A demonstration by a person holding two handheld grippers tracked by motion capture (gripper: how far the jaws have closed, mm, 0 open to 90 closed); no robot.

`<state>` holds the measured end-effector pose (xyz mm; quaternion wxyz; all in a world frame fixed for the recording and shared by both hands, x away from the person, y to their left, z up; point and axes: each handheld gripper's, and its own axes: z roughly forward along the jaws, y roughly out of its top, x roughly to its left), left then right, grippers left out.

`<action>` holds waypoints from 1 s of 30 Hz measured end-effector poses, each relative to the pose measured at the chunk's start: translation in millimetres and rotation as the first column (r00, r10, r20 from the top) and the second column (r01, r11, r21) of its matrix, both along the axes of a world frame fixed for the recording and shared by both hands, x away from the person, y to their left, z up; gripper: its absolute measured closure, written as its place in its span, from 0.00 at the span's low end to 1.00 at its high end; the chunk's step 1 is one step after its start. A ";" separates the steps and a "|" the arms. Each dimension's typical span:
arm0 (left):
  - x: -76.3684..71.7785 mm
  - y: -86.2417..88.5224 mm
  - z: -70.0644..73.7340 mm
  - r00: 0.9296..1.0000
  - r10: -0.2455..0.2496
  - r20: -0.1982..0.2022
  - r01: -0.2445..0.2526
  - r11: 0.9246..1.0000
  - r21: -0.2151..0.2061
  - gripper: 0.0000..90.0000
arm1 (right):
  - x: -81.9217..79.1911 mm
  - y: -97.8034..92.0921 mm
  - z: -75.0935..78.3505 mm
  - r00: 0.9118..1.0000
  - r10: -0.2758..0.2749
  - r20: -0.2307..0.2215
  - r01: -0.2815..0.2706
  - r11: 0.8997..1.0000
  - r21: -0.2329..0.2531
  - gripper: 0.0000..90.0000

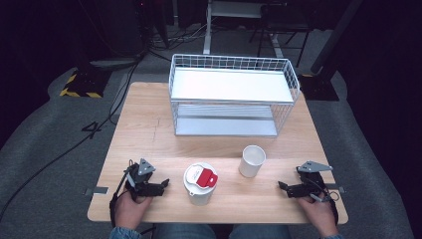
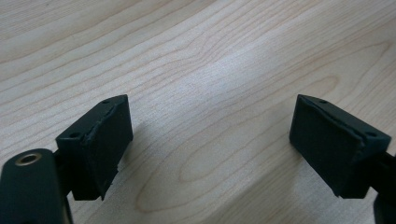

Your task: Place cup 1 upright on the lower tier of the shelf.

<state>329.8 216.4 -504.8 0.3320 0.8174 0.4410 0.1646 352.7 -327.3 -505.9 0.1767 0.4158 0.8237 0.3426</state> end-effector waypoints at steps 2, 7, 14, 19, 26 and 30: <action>0.2 0.0 0.0 1.000 -0.001 0.001 0.001 1.000 0.001 0.15 | 0.0 0.2 0.0 1.000 0.001 -0.001 -0.001 1.000 0.000 0.01; 0.3 -0.2 0.0 1.000 0.003 0.001 -0.003 1.000 0.001 0.15 | 1.2 -0.5 0.0 1.000 0.008 -0.002 -0.008 1.000 0.004 0.02; 0.3 -0.3 0.0 1.000 0.003 0.001 -0.003 1.000 0.001 0.15 | 1.8 -2.9 0.2 1.000 0.028 -0.002 -0.028 1.000 0.006 0.03; 0.3 -0.2 0.0 1.000 0.003 0.002 -0.003 1.000 0.001 0.15 | 3.1 -3.4 0.1 1.000 0.016 -0.001 -0.016 1.000 0.005 0.02; 0.4 -0.2 0.0 1.000 0.003 0.002 -0.003 1.000 0.001 0.15 | 4.0 -3.5 0.0 1.000 0.016 -0.002 -0.016 1.000 0.008 0.02; 0.4 -0.1 0.0 1.000 0.003 0.003 -0.003 1.000 0.001 0.15 | 3.6 -6.2 0.6 1.000 0.009 -0.006 -0.009 1.000 0.028 0.03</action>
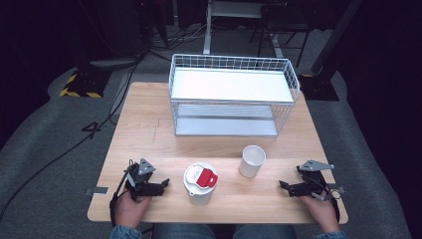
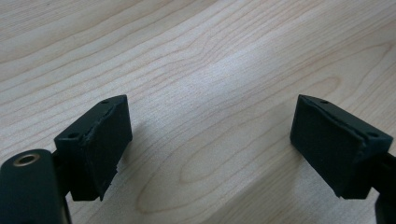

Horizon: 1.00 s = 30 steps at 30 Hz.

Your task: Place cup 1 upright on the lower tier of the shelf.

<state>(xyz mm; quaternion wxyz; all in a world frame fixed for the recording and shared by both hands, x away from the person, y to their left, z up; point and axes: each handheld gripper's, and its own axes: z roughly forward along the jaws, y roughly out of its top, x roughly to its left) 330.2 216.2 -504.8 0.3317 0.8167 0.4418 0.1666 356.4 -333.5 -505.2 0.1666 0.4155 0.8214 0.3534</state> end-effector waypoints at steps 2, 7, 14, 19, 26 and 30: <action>0.0 0.0 0.2 1.000 0.002 -0.003 -0.002 1.000 0.000 0.15 | -0.4 -2.0 0.5 1.000 -0.005 0.001 0.005 1.000 0.012 0.04; 0.1 0.0 0.2 1.000 0.003 -0.002 -0.003 1.000 -0.001 0.15 | -2.2 -4.8 5.6 1.000 -0.013 0.013 0.012 1.000 0.026 0.04; 0.0 -0.1 -0.1 1.000 0.004 0.000 -0.004 1.000 -0.002 0.15 | -7.0 -5.0 18.1 0.999 0.013 0.038 -0.013 1.000 0.013 0.04; -0.2 -0.7 -0.1 1.000 0.011 0.001 -0.011 1.000 -0.002 0.15 | -11.0 -3.0 29.7 0.998 0.030 0.057 -0.030 0.999 0.014 0.05; -0.3 -0.9 -0.1 1.000 0.012 0.000 -0.012 1.000 -0.002 0.15 | -14.1 5.9 39.3 0.996 0.061 0.071 -0.064 0.997 0.037 0.05; -0.3 -0.8 -0.1 1.000 0.012 0.000 -0.012 1.000 -0.002 0.15 | -15.7 12.2 45.2 0.993 0.074 0.087 -0.079 0.996 0.049 0.05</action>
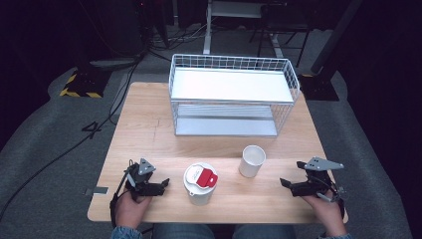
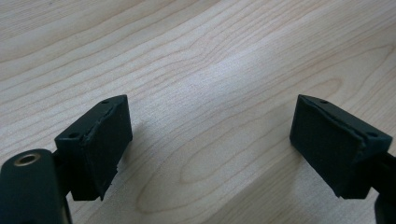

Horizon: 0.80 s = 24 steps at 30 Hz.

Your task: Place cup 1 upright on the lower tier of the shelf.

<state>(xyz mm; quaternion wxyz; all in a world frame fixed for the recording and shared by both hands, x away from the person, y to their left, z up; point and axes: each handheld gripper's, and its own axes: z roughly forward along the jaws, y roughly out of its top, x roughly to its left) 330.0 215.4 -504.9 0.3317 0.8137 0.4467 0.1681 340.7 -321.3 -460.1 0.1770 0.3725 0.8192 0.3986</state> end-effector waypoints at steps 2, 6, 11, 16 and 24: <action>0.0 0.0 0.0 1.000 0.000 0.000 0.000 1.000 0.000 0.15 | -0.3 3.8 2.4 1.000 0.007 0.006 -0.007 1.000 0.013 0.05; 0.1 0.0 0.0 1.000 -0.001 0.001 0.001 1.000 0.000 0.15 | 0.9 13.1 7.7 0.999 0.031 0.013 -0.031 0.999 0.021 0.05; 0.0 0.0 0.0 1.000 0.000 0.000 0.000 1.000 0.000 0.15 | 3.8 23.7 12.5 0.998 0.067 0.019 -0.067 0.998 0.013 0.05; 0.0 0.0 0.0 1.000 0.000 0.000 0.000 1.000 0.000 0.15 | 8.8 33.8 18.0 0.995 0.099 0.018 -0.100 0.995 0.020 0.05; 0.0 0.0 0.0 1.000 0.000 0.000 0.000 1.000 0.000 0.15 | 18.3 46.6 19.3 0.991 0.131 0.008 -0.131 0.991 0.041 0.05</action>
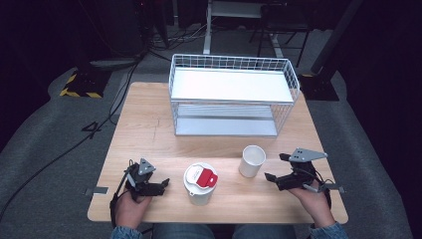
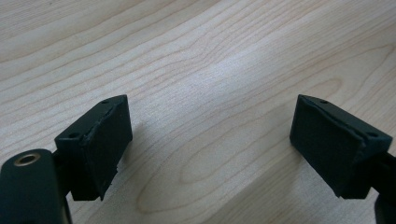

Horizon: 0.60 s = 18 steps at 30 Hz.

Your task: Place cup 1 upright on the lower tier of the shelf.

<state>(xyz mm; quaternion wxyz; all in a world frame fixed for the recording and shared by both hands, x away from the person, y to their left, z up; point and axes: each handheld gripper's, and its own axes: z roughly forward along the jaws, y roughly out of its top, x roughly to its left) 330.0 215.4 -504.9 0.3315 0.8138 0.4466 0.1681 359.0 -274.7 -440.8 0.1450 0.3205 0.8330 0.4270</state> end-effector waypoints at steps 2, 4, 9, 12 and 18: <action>0.1 0.0 0.0 1.000 0.000 0.001 0.000 1.000 0.001 0.15 | 3.2 2.9 -2.2 1.000 0.001 -0.001 -0.001 1.000 0.005 0.05; 0.0 0.0 0.0 1.000 0.000 0.000 0.000 1.000 0.000 0.15 | 6.6 5.9 -5.4 1.000 0.004 -0.009 -0.004 1.000 0.019 0.05; 0.0 0.0 0.0 1.000 0.000 0.000 0.000 1.000 0.000 0.15 | 11.3 14.0 -11.4 1.000 0.012 -0.017 -0.012 1.000 0.029 0.05; 0.0 0.0 0.0 1.000 0.000 0.000 0.000 1.000 0.000 0.15 | 14.1 22.9 -14.9 1.000 0.022 -0.018 -0.021 0.999 0.039 0.05; 0.0 0.0 0.0 1.000 0.000 0.000 0.000 1.000 0.000 0.15 | 18.9 33.1 -20.6 0.999 0.024 -0.027 -0.022 0.999 0.044 0.06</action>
